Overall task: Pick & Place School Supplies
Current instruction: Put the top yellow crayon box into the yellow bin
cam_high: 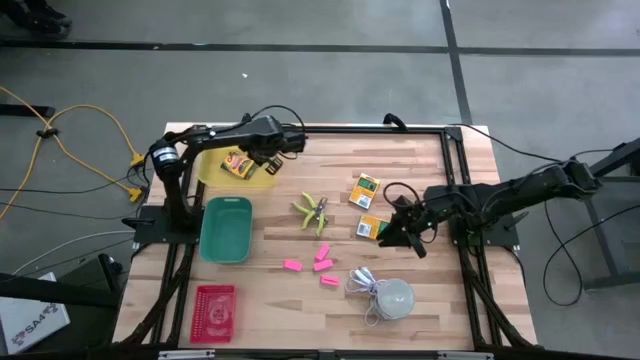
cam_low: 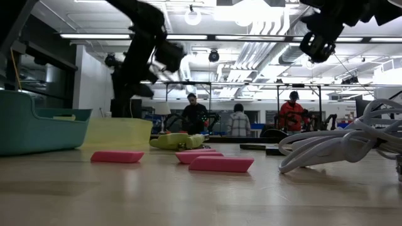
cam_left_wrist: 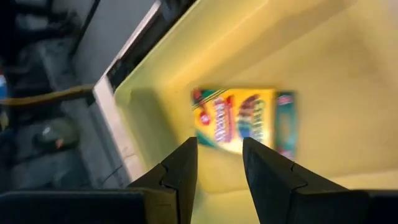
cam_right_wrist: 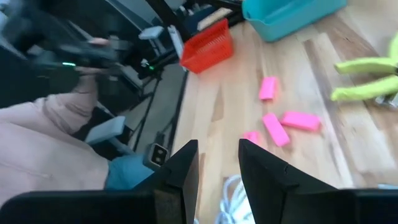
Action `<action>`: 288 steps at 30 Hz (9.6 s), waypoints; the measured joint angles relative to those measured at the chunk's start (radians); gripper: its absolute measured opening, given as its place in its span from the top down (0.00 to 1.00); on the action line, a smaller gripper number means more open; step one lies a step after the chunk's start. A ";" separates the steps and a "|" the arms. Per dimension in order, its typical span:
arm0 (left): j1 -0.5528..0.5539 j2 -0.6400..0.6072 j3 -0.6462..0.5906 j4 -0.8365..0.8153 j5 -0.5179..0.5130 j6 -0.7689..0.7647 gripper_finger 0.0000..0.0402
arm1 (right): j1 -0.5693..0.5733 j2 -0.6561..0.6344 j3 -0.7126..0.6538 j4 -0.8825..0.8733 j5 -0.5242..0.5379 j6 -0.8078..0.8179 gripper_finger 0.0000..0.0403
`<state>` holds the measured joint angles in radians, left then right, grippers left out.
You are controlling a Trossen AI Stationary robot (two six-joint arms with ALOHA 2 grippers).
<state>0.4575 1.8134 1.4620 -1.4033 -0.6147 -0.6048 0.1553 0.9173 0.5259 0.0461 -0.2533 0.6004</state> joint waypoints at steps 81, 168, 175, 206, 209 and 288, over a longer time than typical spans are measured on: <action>-0.383 0.095 -0.152 1.424 0.654 0.193 0.70 | -1.027 0.482 0.029 -0.216 -0.306 -0.338 0.74; -0.391 0.199 -0.157 1.537 0.630 0.180 0.70 | -1.046 0.588 0.064 -0.207 -0.332 -0.362 0.74; -0.395 0.199 -0.158 1.480 0.661 0.178 0.70 | -1.045 0.588 0.064 -0.190 -0.358 -0.349 0.74; -0.417 0.265 -0.158 1.532 0.561 0.127 0.70 | -1.045 0.588 0.064 -0.166 -0.322 -0.285 0.74; -0.414 0.265 -0.158 1.531 0.554 0.122 0.70 | -1.045 0.588 0.064 -0.151 -0.314 -0.282 0.74; -0.379 0.264 -0.157 1.532 0.504 -0.077 0.70 | -1.025 0.888 0.399 -0.555 -0.374 -0.549 0.74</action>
<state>0.0784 2.0769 1.3048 0.1289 -0.1110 -0.6815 -0.8700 1.8057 0.9245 -0.5091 -0.6274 0.0517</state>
